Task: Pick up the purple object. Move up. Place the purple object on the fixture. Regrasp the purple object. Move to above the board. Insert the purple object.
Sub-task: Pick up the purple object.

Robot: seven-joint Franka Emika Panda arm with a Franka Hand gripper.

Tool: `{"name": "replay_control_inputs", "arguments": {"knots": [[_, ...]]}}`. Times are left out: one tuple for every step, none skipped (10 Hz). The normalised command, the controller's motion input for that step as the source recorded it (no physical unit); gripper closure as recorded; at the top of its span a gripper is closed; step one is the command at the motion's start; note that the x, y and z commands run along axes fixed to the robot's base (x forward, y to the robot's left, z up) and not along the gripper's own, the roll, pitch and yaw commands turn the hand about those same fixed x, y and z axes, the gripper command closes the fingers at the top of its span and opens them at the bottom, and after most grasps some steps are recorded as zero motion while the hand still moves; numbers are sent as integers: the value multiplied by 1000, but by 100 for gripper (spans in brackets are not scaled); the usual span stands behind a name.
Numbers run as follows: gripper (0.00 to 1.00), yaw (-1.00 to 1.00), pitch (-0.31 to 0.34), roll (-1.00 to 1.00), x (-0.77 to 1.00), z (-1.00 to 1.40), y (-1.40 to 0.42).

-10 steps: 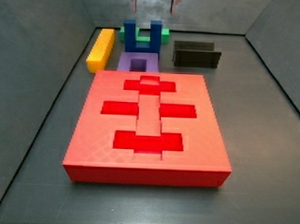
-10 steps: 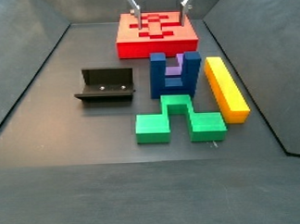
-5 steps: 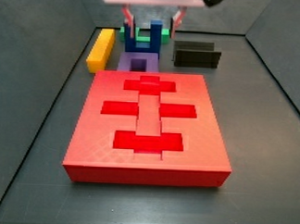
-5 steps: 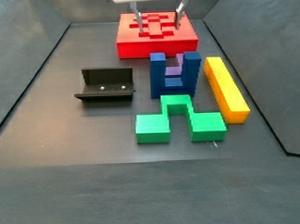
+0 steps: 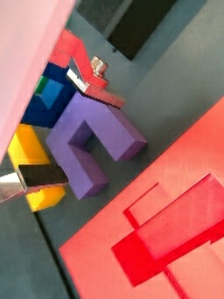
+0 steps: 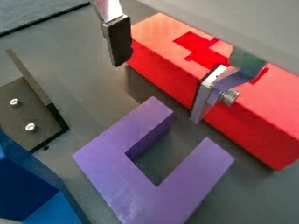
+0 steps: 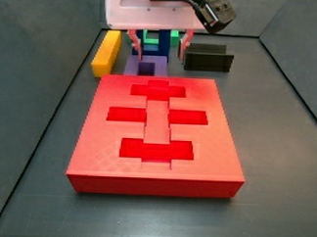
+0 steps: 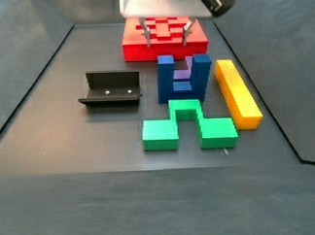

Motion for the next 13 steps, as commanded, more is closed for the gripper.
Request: {"name": "replay_control_inputs", "arguments": {"knots": [[0,114,83,120,434,-257,0],[0,120,74,120,369,-291,0],[0,91,87,136,389,-249,-26],[0,0,139,197,360,-211,-60],[0,0,156,206,91,-206,-114],[0,-49,111,124,-123,-189,-146],[0,-17,107,100,-197,-177,-80],[0,0,84,81,-189,-163,0],[0,6,74,81,0,-209,0],[0,20,46,43,34,-206,71],[0,0,50,67,0,-246,34],[0,0,54,81,0,-274,26],[0,0,47,80,0,-229,0]]}}
